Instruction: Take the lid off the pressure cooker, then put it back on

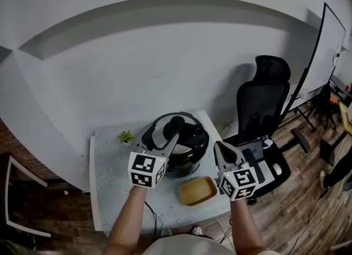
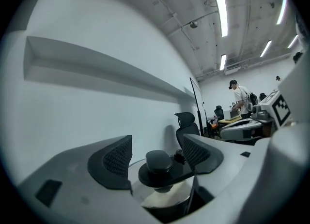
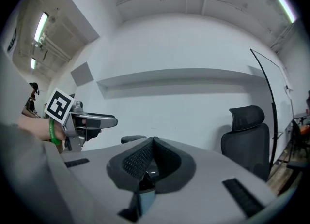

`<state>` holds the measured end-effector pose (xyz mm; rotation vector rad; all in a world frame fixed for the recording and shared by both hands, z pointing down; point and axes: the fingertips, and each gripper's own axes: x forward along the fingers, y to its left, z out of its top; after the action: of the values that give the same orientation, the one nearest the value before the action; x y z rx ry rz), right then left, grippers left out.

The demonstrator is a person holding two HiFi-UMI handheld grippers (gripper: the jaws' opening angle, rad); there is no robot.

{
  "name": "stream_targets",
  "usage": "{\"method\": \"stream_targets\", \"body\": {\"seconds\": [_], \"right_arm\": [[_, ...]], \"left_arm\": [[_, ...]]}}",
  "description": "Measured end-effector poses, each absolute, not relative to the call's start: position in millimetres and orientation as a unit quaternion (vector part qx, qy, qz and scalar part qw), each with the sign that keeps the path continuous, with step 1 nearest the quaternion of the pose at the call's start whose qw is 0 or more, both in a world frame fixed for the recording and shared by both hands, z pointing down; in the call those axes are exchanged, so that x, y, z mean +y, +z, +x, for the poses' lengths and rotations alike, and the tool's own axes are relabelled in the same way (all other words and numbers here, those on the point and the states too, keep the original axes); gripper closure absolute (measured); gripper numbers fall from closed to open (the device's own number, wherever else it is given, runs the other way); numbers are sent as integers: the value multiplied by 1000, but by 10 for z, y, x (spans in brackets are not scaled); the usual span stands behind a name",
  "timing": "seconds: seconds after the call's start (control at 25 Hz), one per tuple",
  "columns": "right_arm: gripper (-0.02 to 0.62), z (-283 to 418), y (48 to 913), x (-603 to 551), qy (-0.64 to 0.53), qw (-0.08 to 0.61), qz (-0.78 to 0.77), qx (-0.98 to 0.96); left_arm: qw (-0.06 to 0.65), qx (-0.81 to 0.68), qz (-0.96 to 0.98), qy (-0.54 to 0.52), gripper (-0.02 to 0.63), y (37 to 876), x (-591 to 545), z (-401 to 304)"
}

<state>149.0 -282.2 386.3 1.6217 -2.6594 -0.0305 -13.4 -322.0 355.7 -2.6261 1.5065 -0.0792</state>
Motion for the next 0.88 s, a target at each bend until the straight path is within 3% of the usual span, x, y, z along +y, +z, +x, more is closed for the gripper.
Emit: {"method": "stream_targets", "body": {"seconds": [0.44, 0.64, 0.8, 0.88], "right_arm": [[595, 1373, 3902, -2776, -11, 16, 525, -851], [595, 1343, 3907, -2748, -12, 18, 525, -851], [595, 1330, 3901, -2733, -14, 17, 525, -851], [595, 1323, 3900, -2732, -14, 17, 525, -851]], "left_arm": [[50, 510, -859, 5, 296, 3766, -2738, -484], [45, 536, -843, 10, 396, 3862, -2655, -652], [50, 556, -829, 9, 543, 3895, -2625, -753], [48, 560, -827, 10, 583, 3913, -2622, -784]]}}
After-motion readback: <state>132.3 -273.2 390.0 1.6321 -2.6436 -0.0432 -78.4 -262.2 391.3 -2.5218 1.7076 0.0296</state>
